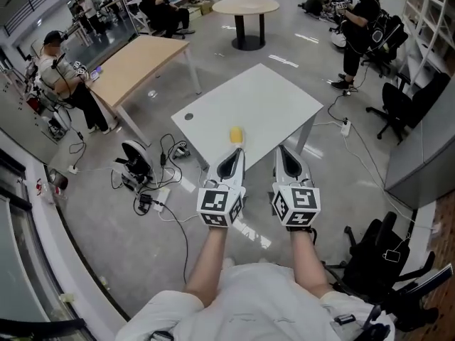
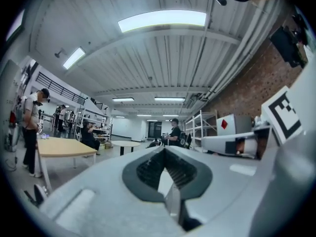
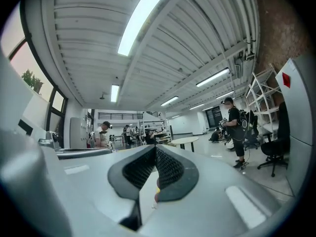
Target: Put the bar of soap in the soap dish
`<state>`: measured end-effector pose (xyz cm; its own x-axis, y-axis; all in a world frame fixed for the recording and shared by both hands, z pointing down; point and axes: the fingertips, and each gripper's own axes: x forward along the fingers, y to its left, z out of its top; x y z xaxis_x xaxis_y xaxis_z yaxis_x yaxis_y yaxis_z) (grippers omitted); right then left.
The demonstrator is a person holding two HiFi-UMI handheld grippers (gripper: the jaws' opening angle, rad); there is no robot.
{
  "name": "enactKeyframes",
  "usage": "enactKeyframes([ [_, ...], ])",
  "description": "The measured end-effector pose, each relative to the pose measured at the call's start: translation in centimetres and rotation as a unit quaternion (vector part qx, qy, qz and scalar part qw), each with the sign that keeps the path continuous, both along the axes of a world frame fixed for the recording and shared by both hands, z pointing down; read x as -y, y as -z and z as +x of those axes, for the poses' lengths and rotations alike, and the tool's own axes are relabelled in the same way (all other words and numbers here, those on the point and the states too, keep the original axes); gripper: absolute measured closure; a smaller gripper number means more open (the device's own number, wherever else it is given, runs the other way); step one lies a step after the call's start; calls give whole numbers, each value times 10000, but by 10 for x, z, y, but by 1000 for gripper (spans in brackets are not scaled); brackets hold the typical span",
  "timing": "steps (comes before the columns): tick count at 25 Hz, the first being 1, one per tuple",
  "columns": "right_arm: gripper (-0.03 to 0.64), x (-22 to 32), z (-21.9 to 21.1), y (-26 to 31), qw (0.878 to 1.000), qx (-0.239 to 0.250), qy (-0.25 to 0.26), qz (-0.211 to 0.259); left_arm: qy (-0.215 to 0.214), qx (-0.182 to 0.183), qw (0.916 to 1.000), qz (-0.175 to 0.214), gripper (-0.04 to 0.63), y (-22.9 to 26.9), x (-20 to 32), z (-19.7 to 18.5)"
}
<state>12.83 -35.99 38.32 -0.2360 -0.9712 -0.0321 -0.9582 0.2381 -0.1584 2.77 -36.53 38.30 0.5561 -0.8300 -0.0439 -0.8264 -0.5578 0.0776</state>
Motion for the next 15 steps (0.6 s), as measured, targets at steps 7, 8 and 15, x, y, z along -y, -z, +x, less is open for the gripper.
enactKeyframes([
  [7, 607, -11, -60, 5, 9988, 43, 432, 205, 427, 14, 9989, 199, 595, 3, -7, -59],
  [8, 607, -11, -67, 5, 9986, 28, 477, 224, 526, 42, 9983, 227, 595, 1, -7, -67],
  [15, 607, -19, -104, 12, 9982, -8, 514, 302, 760, 29, 9970, 143, 595, 3, -19, -114],
])
